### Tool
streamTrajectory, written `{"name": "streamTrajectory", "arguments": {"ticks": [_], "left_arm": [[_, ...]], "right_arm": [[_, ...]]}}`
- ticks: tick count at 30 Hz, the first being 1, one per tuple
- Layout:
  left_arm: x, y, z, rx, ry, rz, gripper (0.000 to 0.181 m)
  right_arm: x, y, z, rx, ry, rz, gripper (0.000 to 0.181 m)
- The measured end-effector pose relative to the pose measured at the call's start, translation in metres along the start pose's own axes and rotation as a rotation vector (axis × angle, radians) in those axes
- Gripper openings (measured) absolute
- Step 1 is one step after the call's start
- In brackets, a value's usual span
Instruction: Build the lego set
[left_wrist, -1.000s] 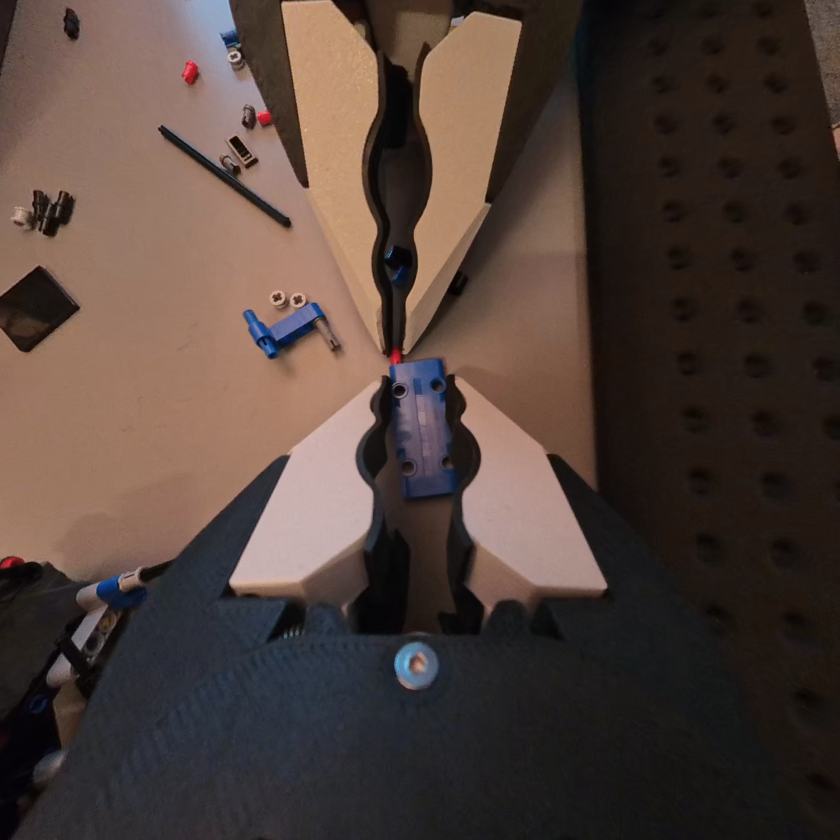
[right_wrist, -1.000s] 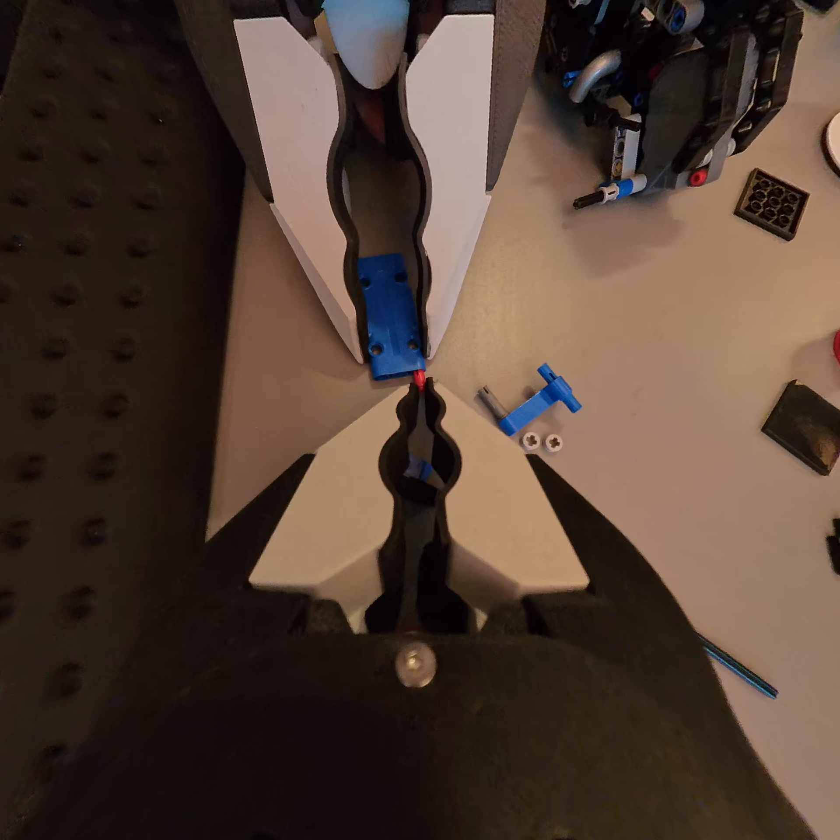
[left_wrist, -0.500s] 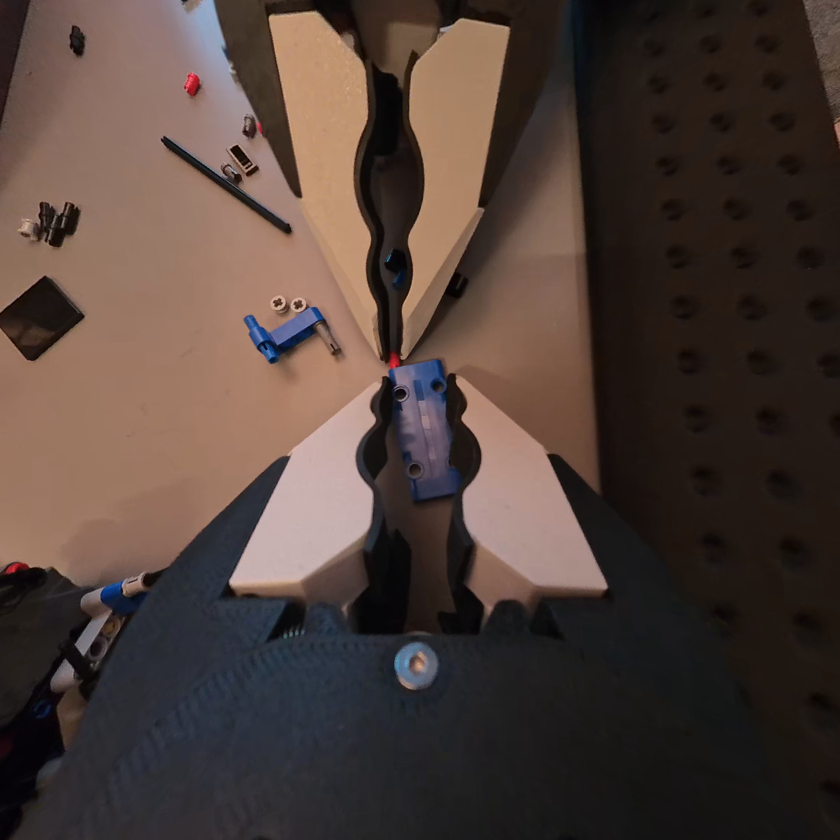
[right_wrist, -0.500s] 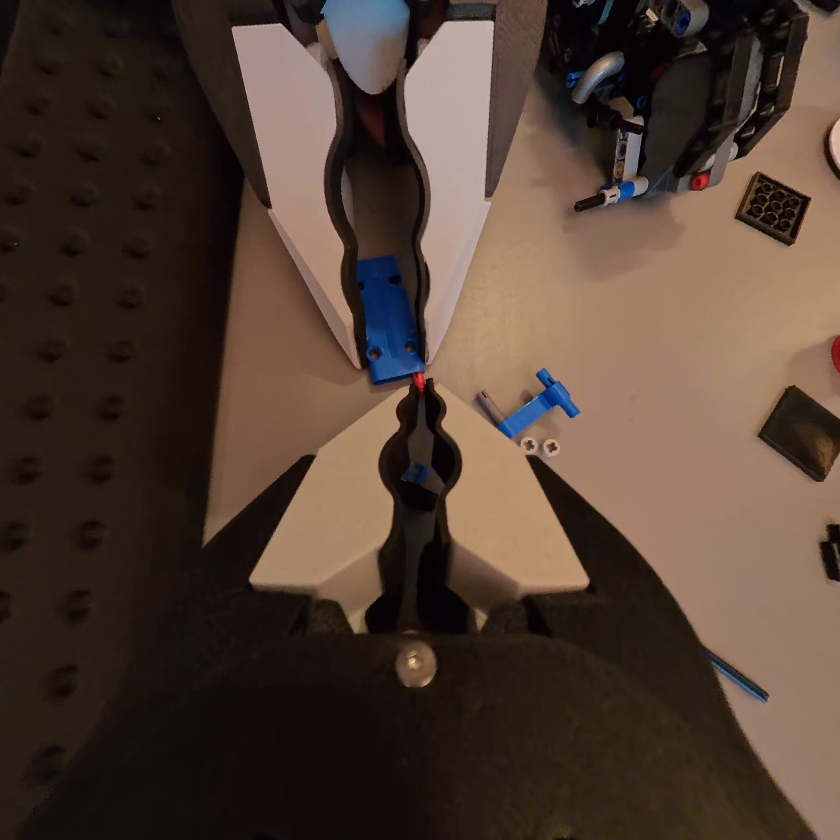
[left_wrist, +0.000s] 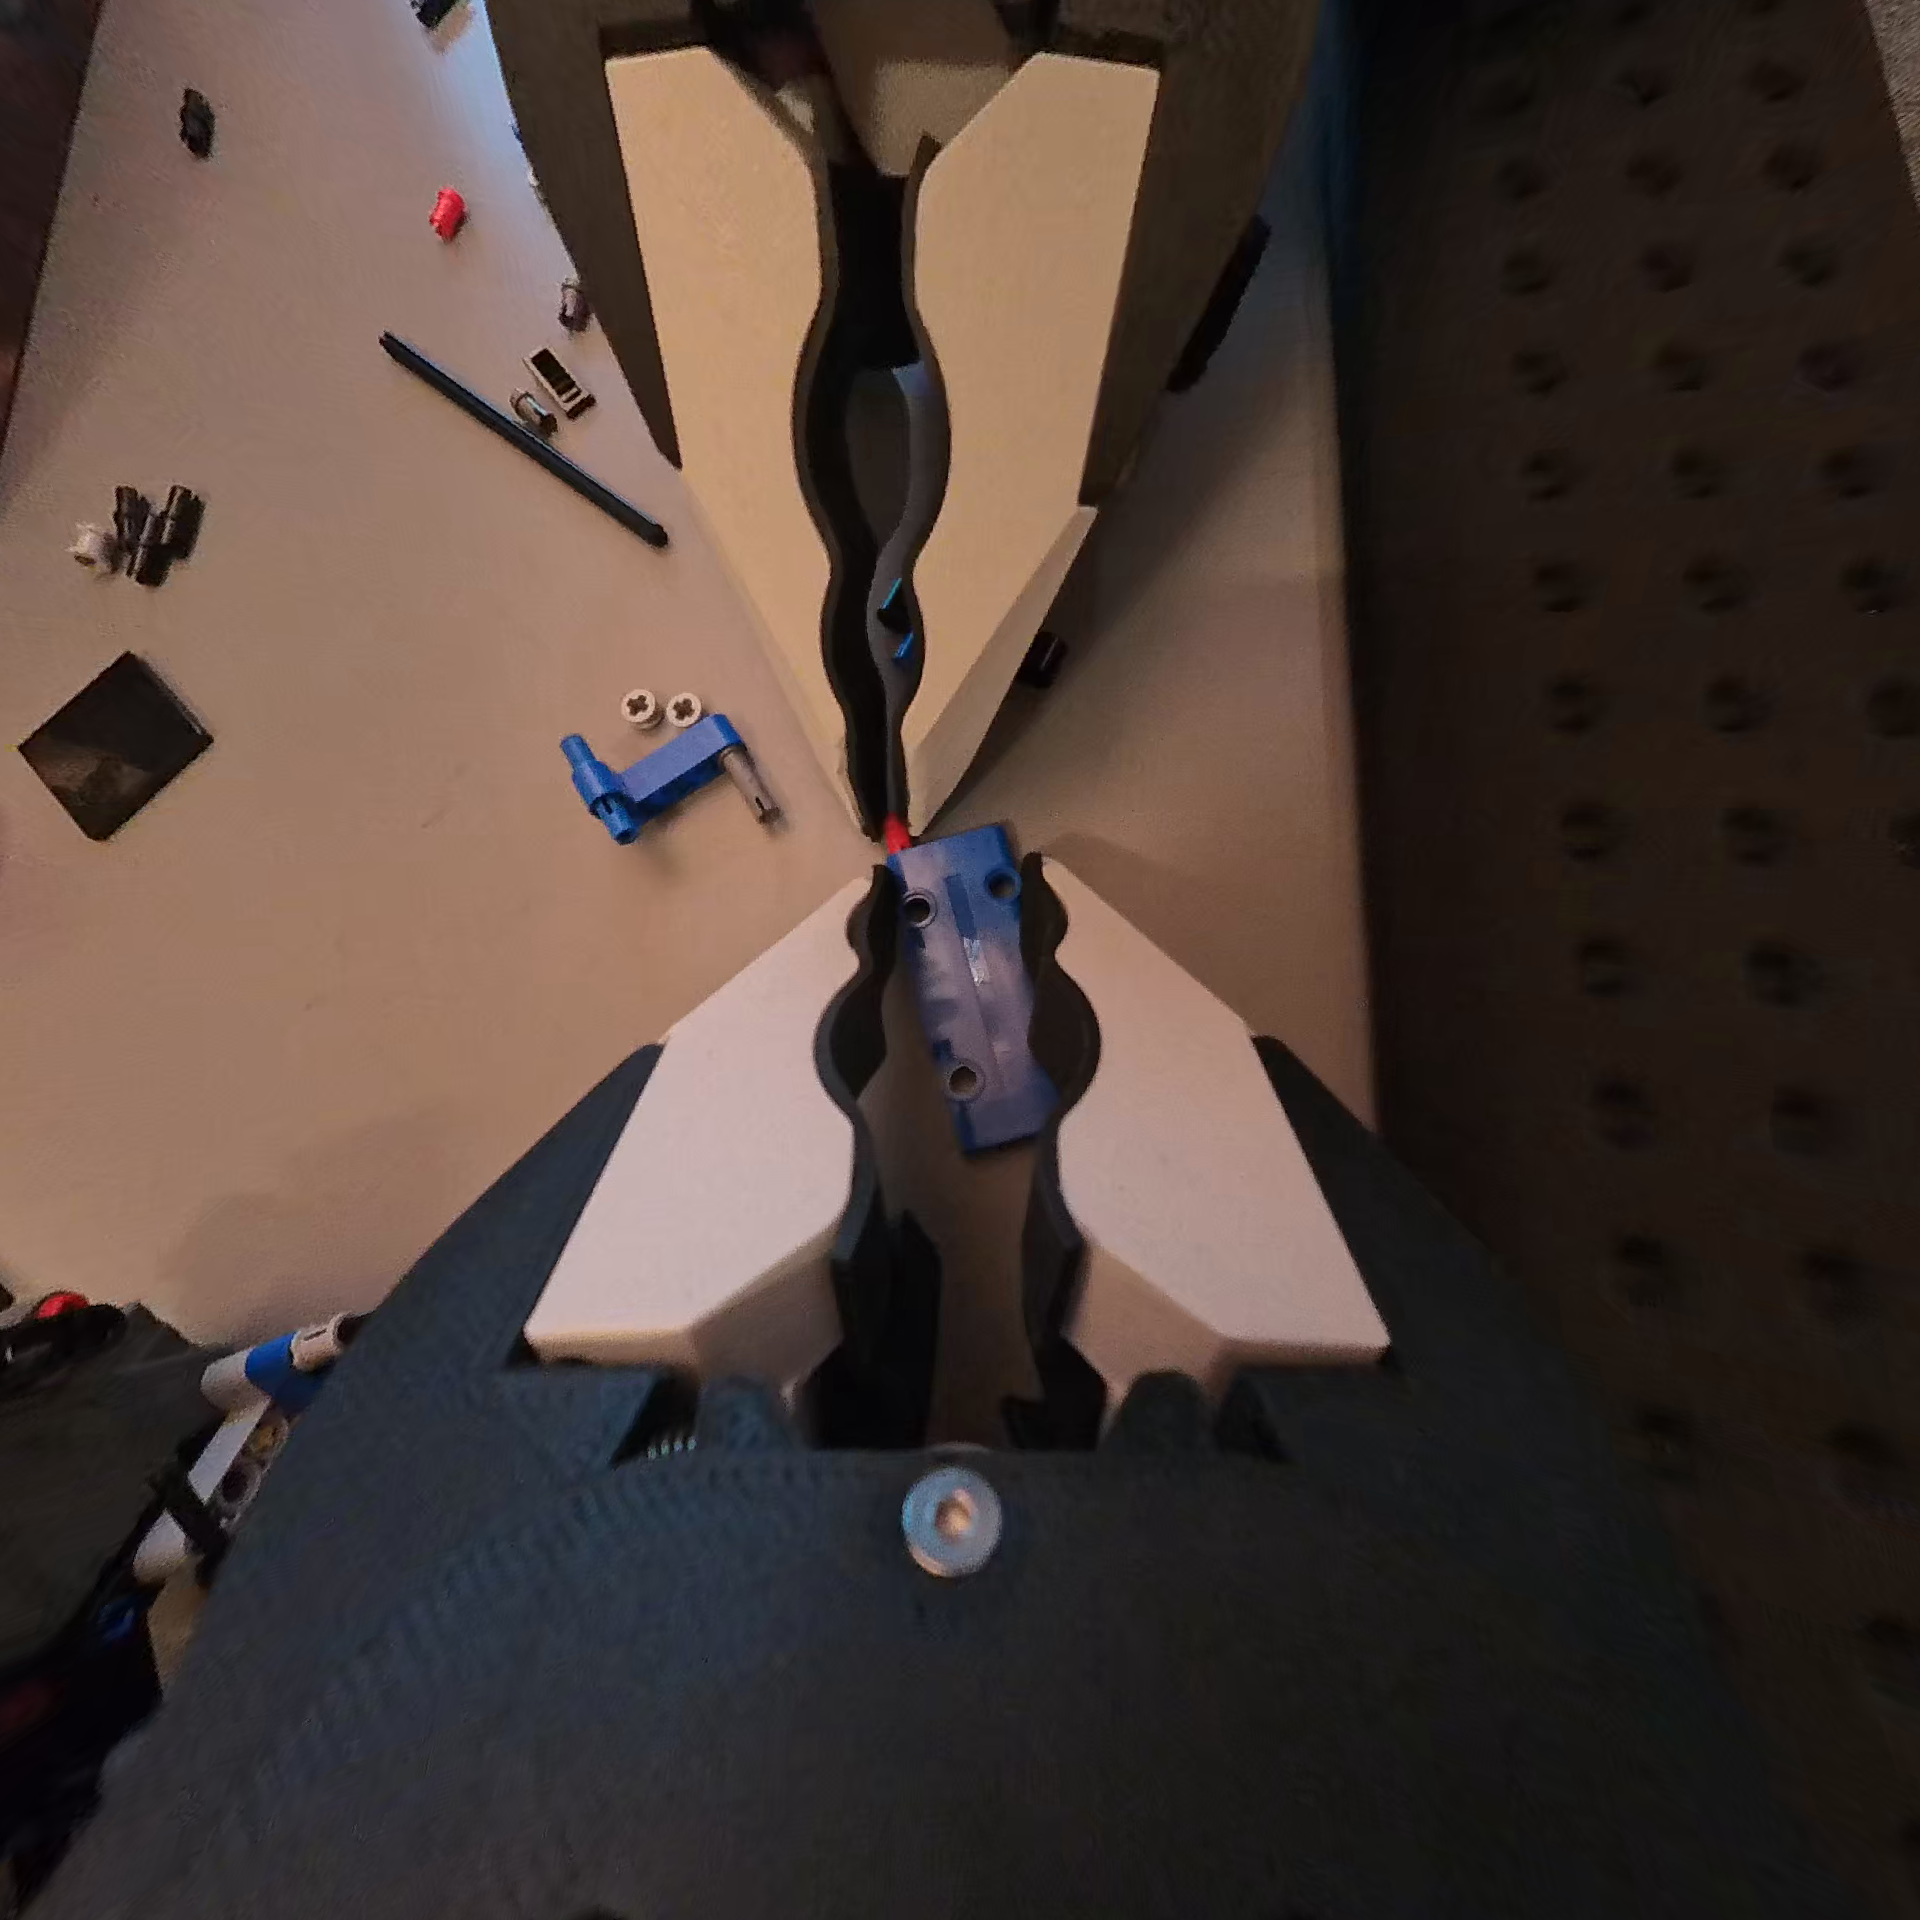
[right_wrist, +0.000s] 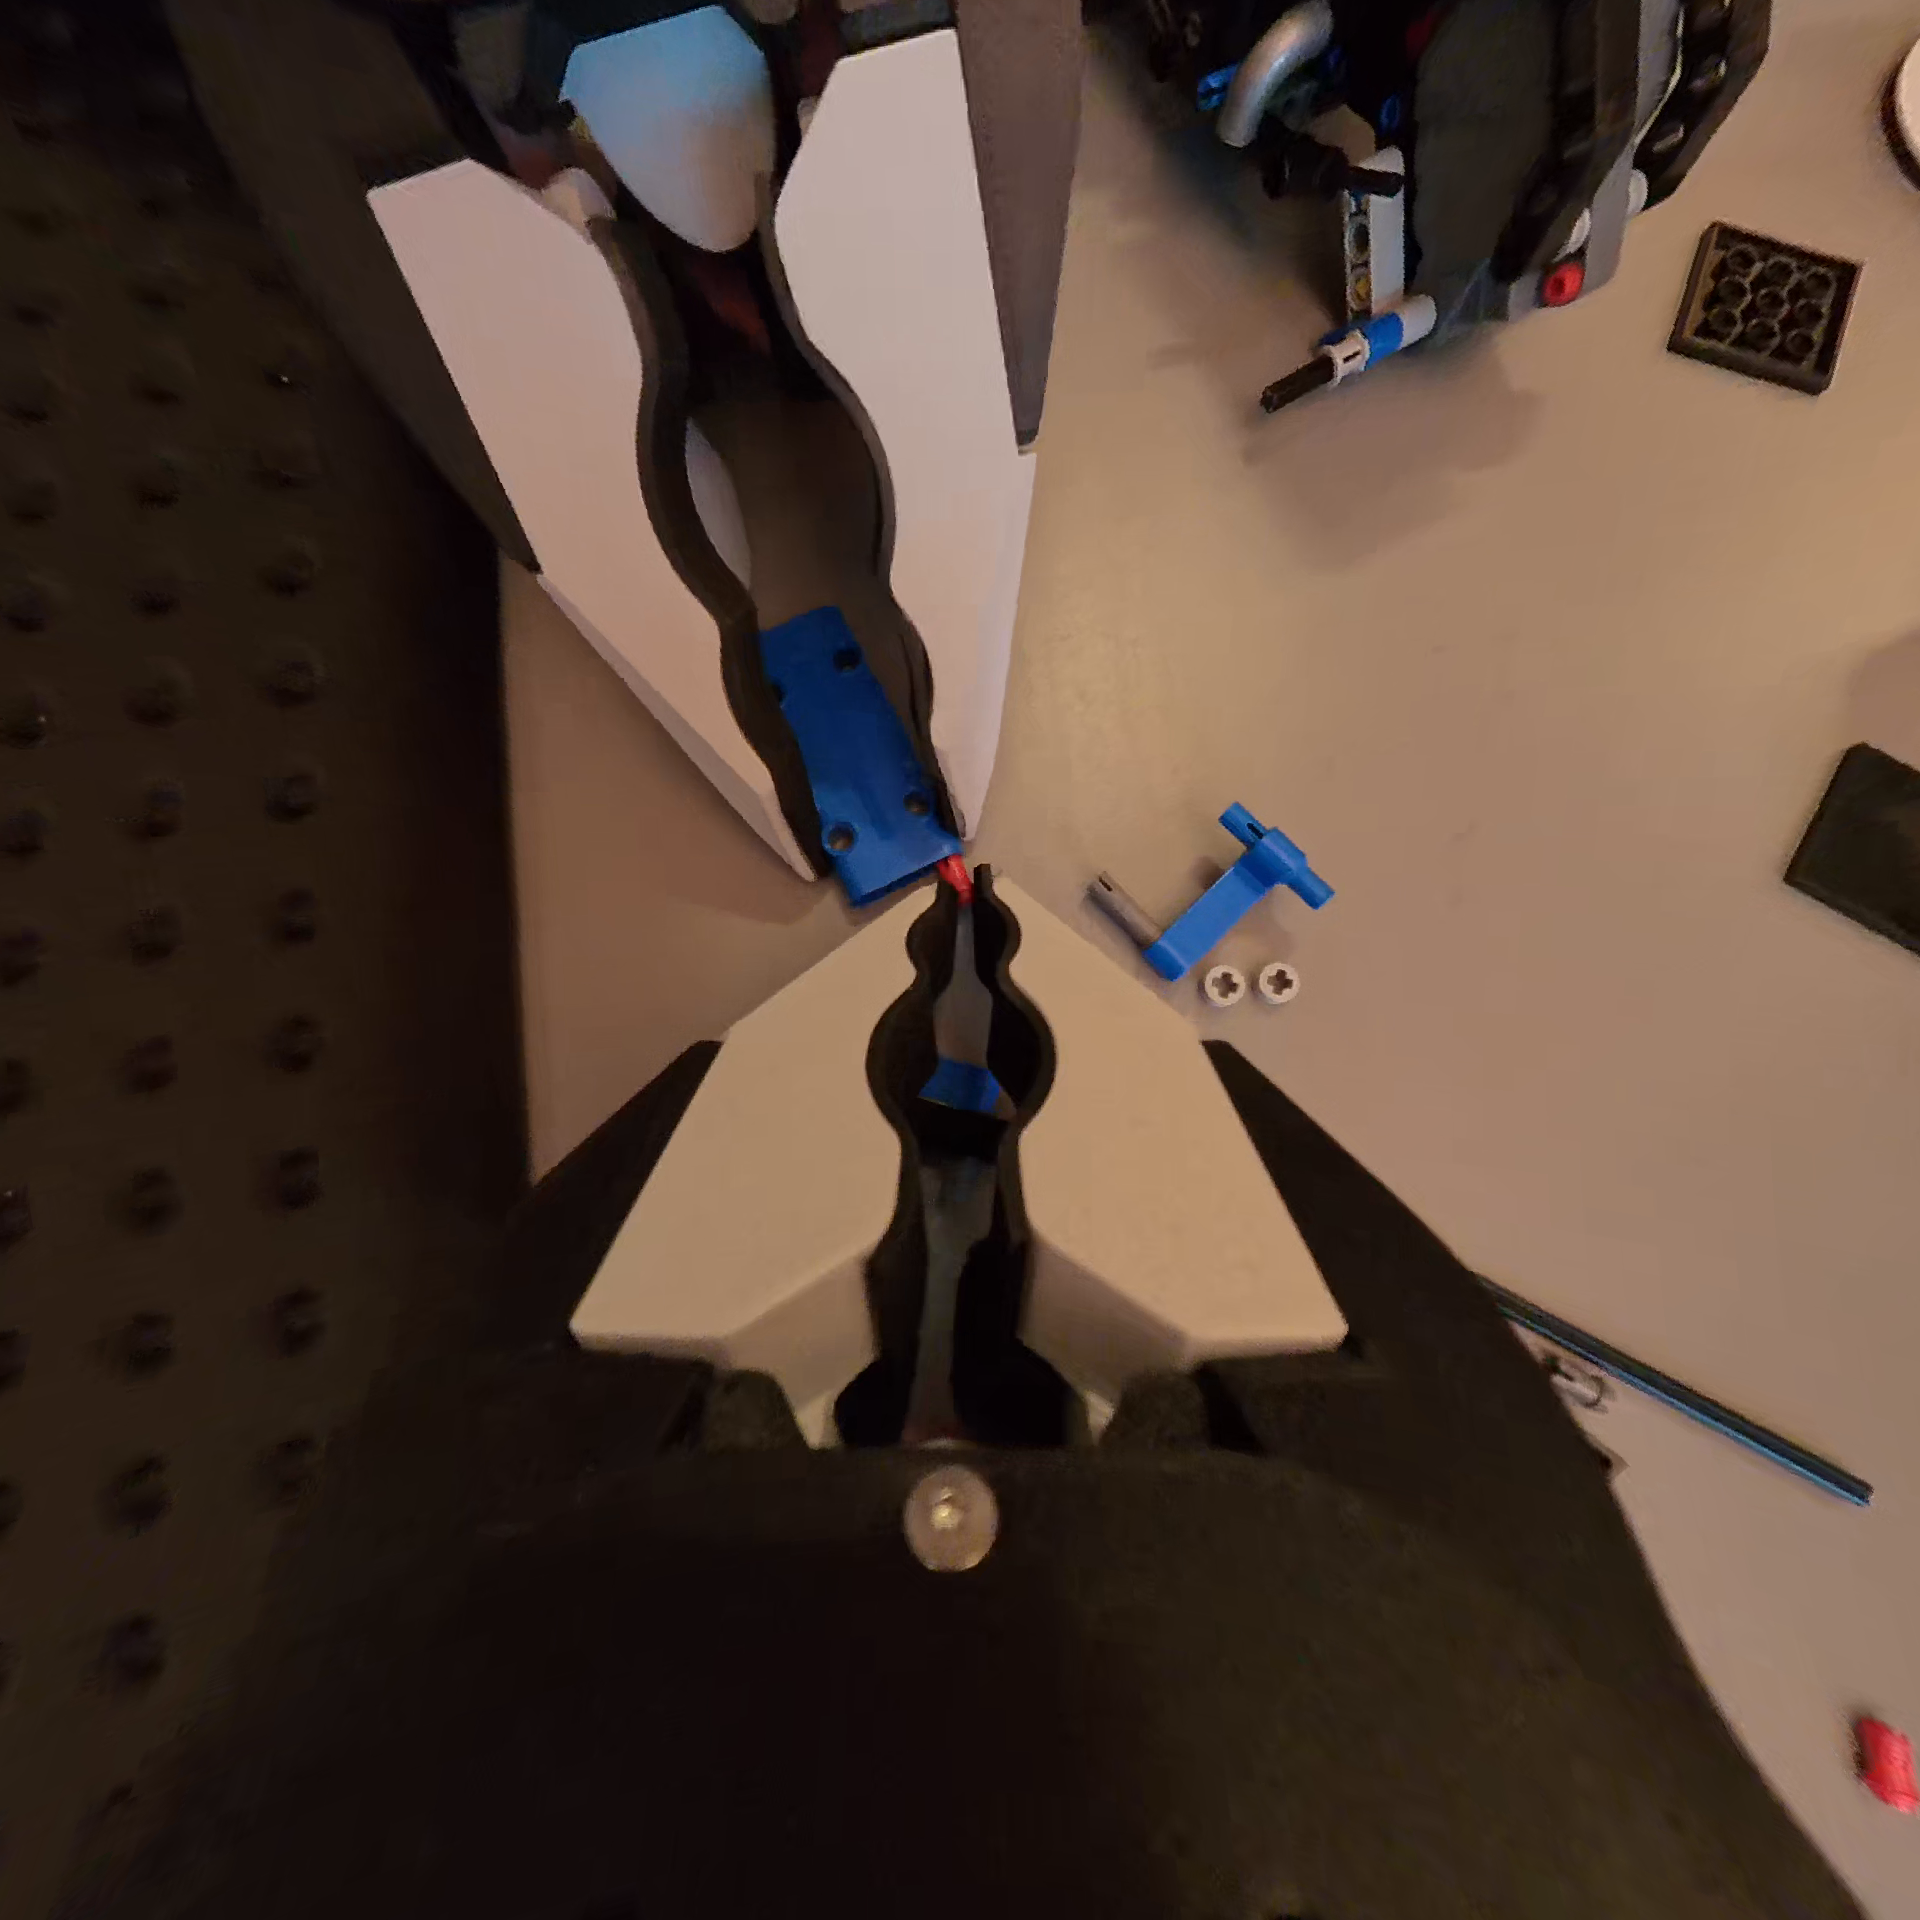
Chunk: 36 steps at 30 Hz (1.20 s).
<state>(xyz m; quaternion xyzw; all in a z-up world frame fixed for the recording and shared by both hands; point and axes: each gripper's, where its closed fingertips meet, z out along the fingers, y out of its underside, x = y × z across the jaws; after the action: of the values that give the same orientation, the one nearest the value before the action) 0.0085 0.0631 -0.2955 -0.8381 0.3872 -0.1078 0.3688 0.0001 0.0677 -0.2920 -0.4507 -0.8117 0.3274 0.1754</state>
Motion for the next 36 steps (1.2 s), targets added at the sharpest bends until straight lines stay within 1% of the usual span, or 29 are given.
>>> {"name": "streamTrajectory", "arguments": {"ticks": [4,10,13,16,22,25,27,32,36], "left_arm": [[-0.0004,-0.0003,0.0007,0.000,-0.005,-0.010,0.023],[-0.0006,-0.0003,0.0012,-0.001,-0.009,-0.007,0.023],[-0.0007,-0.0004,0.0014,-0.001,-0.011,-0.005,0.023],[-0.0009,-0.0004,0.0015,-0.002,-0.013,-0.006,0.023],[-0.0008,-0.0004,0.0017,-0.004,-0.019,-0.003,0.023],[-0.0008,-0.0001,0.0017,-0.002,-0.018,0.001,0.023],[-0.0007,-0.0001,0.0016,0.004,-0.012,0.000,0.023],[-0.0003,0.0005,0.0012,0.006,-0.009,0.014,0.023],[0.0006,0.0009,0.0006,0.012,0.006,0.023,0.023]], "right_arm": [[0.0004,0.0003,-0.0001,0.009,-0.013,0.055,0.000],[0.0011,0.0002,0.0003,0.012,-0.035,-0.023,0.002],[0.0014,0.0001,0.0005,0.012,-0.064,0.016,0.002],[0.0016,0.0000,0.0007,0.016,-0.063,0.060,0.002],[0.0019,0.0000,0.0012,0.006,-0.024,0.077,0.002],[0.0020,0.0005,0.0015,0.006,0.004,0.027,0.002],[0.0020,0.0010,0.0013,0.009,-0.008,0.005,0.002],[0.0023,0.0010,0.0016,0.029,-0.015,-0.142,0.002],[0.0016,0.0009,0.0018,0.043,-0.049,-0.218,0.002]]}}
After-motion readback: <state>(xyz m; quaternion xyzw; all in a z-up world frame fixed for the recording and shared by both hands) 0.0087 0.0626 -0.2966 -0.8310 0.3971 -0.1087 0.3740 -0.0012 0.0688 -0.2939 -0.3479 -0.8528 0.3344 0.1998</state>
